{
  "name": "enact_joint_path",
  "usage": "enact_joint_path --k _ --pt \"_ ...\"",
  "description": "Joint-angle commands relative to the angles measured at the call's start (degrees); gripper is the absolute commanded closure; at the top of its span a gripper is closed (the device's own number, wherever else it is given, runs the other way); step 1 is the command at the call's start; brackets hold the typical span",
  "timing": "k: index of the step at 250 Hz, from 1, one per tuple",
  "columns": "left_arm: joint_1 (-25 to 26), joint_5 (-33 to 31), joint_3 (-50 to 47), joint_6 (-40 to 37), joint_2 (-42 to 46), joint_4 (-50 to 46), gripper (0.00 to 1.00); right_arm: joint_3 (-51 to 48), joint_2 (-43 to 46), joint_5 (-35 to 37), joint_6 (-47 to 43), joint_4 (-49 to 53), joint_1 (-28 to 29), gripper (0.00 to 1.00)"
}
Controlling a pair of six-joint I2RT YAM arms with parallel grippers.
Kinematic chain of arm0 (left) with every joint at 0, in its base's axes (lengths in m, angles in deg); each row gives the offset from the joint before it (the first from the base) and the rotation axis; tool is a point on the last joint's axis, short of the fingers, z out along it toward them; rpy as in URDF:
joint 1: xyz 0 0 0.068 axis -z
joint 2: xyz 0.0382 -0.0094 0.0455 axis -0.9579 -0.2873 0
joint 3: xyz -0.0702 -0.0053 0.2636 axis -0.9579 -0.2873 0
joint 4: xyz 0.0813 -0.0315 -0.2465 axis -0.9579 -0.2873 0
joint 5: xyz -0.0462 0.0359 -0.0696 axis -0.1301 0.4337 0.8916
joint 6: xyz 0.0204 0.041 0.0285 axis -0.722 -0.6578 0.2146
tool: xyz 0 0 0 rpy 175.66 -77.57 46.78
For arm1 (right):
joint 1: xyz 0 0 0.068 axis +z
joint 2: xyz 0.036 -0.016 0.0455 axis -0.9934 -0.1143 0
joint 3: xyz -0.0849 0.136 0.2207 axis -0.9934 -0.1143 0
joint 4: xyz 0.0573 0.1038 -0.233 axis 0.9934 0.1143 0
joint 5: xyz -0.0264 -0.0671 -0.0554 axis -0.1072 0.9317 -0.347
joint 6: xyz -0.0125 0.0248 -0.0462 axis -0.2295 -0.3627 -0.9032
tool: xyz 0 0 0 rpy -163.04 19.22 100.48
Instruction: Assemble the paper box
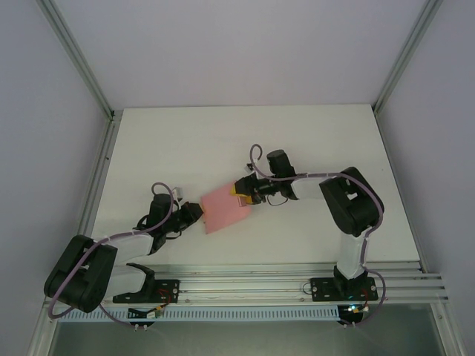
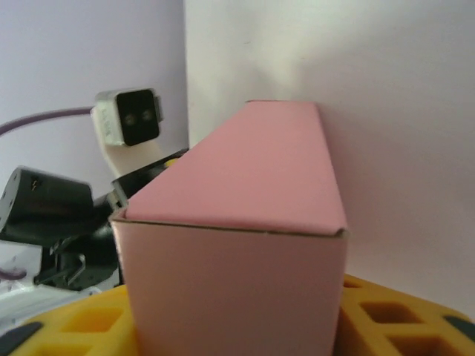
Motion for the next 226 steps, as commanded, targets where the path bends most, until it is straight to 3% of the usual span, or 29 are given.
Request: enact_joint_path --k 1,17,41,66,88,108,135,168,226 --pt "-0.4 0.1 0.4 -2.5 2.9 -0.9 0.79 3.5 1.6 4.3 -6.5 12.4 0.2 0.54" --pt "-0.4 -0.6 1.6 -4.5 5.1 -2.3 0.67 4.4 1.9 6.4 -7.4 15.9 0.3 0.54" --pt "0.0 -2.6 5.6 -10.6 10.0 -7.8 0.33 5.5 2.2 8.6 -6.0 18.9 0.1 0.53" --pt "3.6 -5.5 13.4 -23.9 13.7 -15.5 0.01 7.1 2.7 10.5 -3.1 22.5 -0.4 0.55" --pt "10.5 -10.1 19.8 -39.3 14.6 -21.0 0.00 9.4 3.7 10.8 -1.1 27.2 -1.6 0.57" --pt "16.4 -10.0 25.5 -53.0 13.2 -27.6 0.00 12.4 5.1 12.5 1.0 35.1 -3.6 0.58" --pt "21.0 -8.9 32.4 -65.9 9.5 -39.0 0.00 13.7 7.8 10.7 5.2 41.3 -6.8 0.61" --pt "25.5 -12.5 37.7 -77.5 3.5 -48.4 0.00 12.4 10.2 2.8 13.8 42.3 -9.1 0.59" --pt "27.4 -17.7 37.4 -84.5 -1.5 -38.1 0.00 11.0 12.9 -3.6 22.5 44.9 -11.2 0.59"
